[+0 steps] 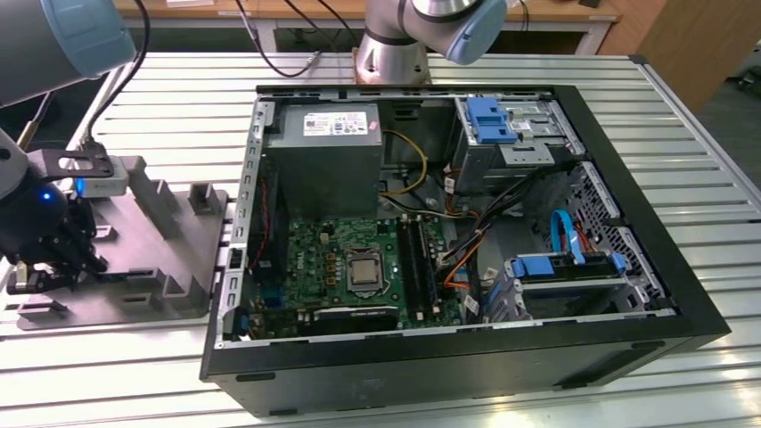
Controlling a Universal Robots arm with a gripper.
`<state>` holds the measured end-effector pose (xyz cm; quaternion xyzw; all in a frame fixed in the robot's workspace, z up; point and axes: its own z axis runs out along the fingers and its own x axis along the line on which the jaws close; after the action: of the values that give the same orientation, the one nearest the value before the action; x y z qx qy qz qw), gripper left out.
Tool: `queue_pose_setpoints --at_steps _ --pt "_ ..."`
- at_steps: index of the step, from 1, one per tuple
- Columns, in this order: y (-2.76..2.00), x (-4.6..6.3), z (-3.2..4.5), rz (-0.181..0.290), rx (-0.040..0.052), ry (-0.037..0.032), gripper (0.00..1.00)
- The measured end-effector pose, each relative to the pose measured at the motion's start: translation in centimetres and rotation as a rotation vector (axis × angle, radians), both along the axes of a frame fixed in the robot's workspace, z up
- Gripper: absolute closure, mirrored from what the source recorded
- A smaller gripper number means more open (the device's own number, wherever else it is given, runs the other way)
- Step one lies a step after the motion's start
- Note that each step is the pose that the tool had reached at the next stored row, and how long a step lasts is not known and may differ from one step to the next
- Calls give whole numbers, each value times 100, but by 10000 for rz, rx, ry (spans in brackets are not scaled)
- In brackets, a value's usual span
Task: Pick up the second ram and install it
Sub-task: 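Pick up the second ram and move it above second insertion slot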
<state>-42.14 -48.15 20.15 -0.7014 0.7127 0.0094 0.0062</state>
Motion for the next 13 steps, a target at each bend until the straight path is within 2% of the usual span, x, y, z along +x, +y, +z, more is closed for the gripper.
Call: queue_pose_setpoints --at_steps 7,9,13 --pt "0 -1 -1 0 5 1 79" --pt "-1 0 -3 1 55 -1 79" --pt "0 0 -3 0 61 -2 79"
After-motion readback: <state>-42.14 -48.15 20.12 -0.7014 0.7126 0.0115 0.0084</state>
